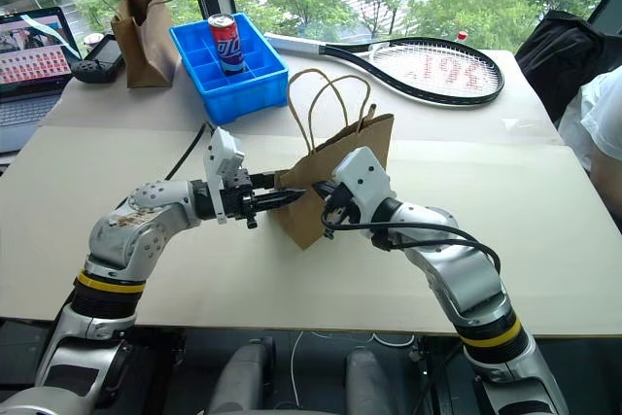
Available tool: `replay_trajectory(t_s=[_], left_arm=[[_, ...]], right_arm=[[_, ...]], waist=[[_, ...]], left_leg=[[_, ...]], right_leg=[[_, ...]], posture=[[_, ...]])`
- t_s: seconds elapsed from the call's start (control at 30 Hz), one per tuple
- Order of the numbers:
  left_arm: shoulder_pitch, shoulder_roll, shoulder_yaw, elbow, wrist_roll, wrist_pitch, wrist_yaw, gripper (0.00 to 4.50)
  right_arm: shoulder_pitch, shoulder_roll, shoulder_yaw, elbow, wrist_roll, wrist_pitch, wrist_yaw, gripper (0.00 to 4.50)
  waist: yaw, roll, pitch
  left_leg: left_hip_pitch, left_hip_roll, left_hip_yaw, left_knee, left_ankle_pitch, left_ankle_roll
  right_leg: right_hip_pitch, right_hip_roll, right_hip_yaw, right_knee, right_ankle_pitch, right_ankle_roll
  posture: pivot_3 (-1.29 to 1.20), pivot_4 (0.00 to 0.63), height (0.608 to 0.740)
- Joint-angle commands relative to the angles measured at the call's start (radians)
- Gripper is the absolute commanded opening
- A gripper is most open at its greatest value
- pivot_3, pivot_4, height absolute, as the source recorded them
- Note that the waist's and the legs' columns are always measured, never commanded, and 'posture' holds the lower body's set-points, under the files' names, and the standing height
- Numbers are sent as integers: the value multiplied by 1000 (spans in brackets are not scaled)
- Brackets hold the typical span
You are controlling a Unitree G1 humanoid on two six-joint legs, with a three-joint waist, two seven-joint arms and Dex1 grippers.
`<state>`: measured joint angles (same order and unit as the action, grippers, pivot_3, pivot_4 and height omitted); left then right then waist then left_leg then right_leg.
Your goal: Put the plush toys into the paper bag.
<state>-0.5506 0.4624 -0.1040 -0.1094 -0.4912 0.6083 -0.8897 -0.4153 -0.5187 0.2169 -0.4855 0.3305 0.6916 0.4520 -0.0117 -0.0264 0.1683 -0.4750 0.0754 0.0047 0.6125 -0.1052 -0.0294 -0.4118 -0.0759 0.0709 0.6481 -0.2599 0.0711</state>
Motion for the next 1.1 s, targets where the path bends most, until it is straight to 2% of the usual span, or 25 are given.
replay_trajectory(t_s=[0.03, 0.07, 0.3, 0.43, 0.53, 0.67, 0.87, 1.1], left_arm=[[-40, 4, -4, 11, 21, -51, -30, 251], [-48, 11, -3, 23, 23, -60, -45, 120], [-162, 62, 5, 158, 28, -167, -227, 120], [-238, 98, -13, 271, 41, -262, -393, 120], [-278, 112, -17, 339, 17, -315, -556, 120], [-306, 97, -11, 410, -9, -343, -696, 120], [-293, 68, -5, 386, -98, -309, -725, 120], [-253, 71, -13, 452, 5, -407, -707, 120]], right_arm=[[14, -31, -105, -83, 52, 46, 25, 0], [30, -52, -146, -108, 91, 75, 45, 0], [228, -269, -437, -225, 276, 221, 198, 0], [364, -382, -599, -221, 294, 240, 266, 0], [444, -427, -694, -200, 280, 224, 299, 0], [491, -448, -737, -173, 259, 194, 316, 0], [504, -453, -748, -168, 256, 194, 319, 0], [514, -471, -760, -165, 258, 201, 323, 0]], waist=[[0, 0, 0], [3, 0, 0], [15, 0, 0], [14, 0, 0], [9, 0, 0], [5, 0, 0], [0, 0, 0], [-1, 0, 0]], left_leg=[[0, 0, 0, 0, 0, 0], [0, 0, 0, 0, 0, 0], [0, 0, 0, 0, 0, 0], [1, 0, 0, 0, 0, 0], [2, 0, 0, 0, 0, 0], [4, 0, 0, 0, 0, 0], [4, 0, -1, 1, 0, 0], [6, 0, -1, 1, 0, 0]], right_leg=[[0, 0, 0, 0, 0, 0], [0, 0, 0, 0, 0, 0], [1, 0, 0, -1, 0, 0], [2, 0, 0, -1, 0, 0], [2, 0, 0, -1, 0, 0], [4, 0, 0, -1, 0, 0], [6, 0, 0, -1, -1, 0], [7, 0, 0, -1, -1, 1]], posture=[[0, 150, 731], [0, 150, 731], [0, 150, 731], [0, 150, 731], [0, 150, 731], [0, 150, 731], [0, 150, 731], [0, 150, 731]])
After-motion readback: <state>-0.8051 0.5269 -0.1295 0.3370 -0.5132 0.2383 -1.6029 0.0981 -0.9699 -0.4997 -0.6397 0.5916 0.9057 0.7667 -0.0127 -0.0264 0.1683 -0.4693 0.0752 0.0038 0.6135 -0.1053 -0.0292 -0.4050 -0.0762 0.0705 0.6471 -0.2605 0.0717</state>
